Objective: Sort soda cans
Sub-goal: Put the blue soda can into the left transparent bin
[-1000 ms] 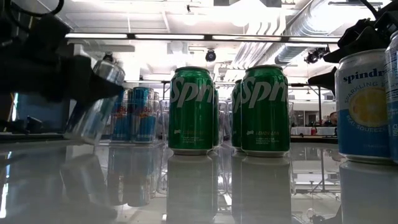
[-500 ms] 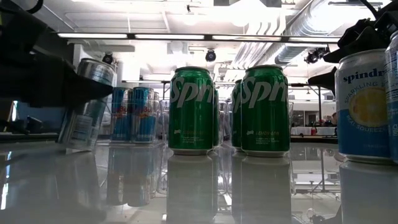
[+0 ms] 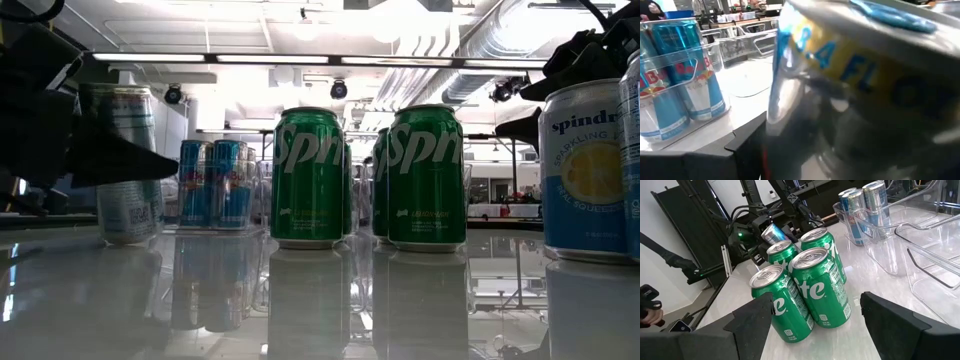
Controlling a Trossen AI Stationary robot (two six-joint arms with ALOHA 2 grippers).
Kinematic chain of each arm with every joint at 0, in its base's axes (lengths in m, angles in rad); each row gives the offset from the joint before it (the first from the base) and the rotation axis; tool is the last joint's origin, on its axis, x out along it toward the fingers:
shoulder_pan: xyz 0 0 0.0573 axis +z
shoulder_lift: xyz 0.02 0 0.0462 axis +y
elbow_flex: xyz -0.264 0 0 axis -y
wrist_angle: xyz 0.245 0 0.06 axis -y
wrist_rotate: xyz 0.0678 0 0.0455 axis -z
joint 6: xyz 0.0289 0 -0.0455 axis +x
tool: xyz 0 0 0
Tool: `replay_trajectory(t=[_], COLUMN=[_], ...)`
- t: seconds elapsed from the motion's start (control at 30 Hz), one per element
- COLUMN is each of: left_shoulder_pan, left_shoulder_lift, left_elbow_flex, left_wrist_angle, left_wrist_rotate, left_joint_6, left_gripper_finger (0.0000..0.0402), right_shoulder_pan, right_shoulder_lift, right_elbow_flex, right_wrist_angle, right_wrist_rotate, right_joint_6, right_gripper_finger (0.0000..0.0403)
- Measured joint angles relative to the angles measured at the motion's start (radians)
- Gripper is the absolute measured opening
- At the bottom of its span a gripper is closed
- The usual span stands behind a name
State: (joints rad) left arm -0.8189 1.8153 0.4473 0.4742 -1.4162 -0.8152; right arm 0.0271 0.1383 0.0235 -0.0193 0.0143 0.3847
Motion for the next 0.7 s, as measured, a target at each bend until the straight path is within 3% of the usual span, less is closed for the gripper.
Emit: replay_trajectory(t=[0.37, 0.7], left_shoulder_pan=[0.059, 0.087], left_shoulder_lift=[-0.191, -0.442], left_elbow_flex=[0.0, 0.0], left_wrist_angle=[-0.023, -0.257], left_wrist_rotate=[0.007, 0.093], left_joint_6=[0.063, 0.087], left_gripper_finger=[0.0274, 0.0274], right_shoulder_pan=[0.0, 0.0], right_shoulder_lift=[0.0, 0.0], right_elbow_flex=[0.0, 0.0], right_wrist_angle=[0.0, 0.0], right_wrist_rotate=[0.0, 0.0], right_joint_6=[0.0, 0.0], right_gripper_finger=[0.0291, 0.0291])
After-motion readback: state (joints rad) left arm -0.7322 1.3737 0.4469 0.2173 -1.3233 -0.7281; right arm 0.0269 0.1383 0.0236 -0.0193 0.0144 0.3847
